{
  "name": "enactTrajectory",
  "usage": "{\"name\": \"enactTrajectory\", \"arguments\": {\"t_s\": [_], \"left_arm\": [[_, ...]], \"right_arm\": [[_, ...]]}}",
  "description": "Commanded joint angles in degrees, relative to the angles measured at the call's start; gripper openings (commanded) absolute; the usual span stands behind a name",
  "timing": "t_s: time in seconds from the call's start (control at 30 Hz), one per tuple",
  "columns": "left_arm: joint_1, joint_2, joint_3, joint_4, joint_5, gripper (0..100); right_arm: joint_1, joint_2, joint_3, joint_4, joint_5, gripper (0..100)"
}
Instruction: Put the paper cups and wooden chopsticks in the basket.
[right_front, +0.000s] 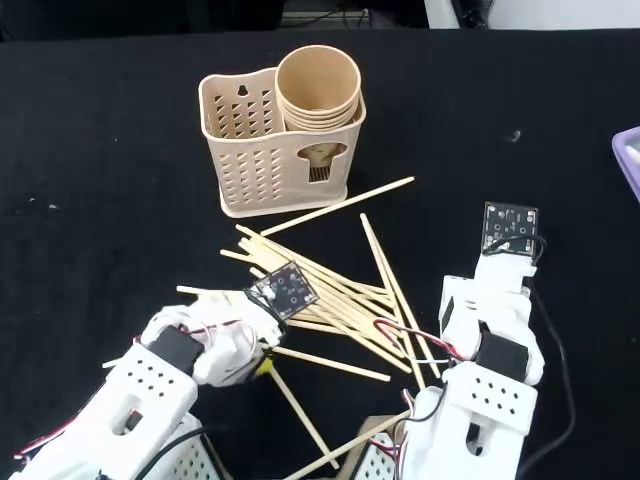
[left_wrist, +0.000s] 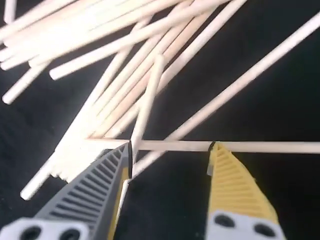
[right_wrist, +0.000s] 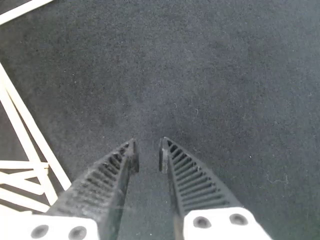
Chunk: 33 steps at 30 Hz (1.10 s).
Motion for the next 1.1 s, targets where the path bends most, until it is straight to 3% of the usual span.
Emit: {"name": "enactTrajectory", "arguments": {"t_s": [0.0, 0.33, 0.87, 1.07], "left_arm": [[0.04, 0.62, -0.48, -4.84, -0.09, 26], [-4.62, 0.70, -0.57, -7.82, -0.09, 26], [-5.14, 0.70, 5.05, -7.03, -4.57, 26], [-5.23, 0.62, -0.40, -0.44, -4.66, 26]], "right_arm": [[-0.79, 0.13, -3.47, 0.18, -0.09, 8.9], [-0.79, 0.22, -1.98, -2.90, -0.09, 8.9], [-0.70, 0.22, -1.36, -3.43, -0.09, 8.9], [-0.70, 0.22, -1.36, -3.43, -0.09, 8.9]]}}
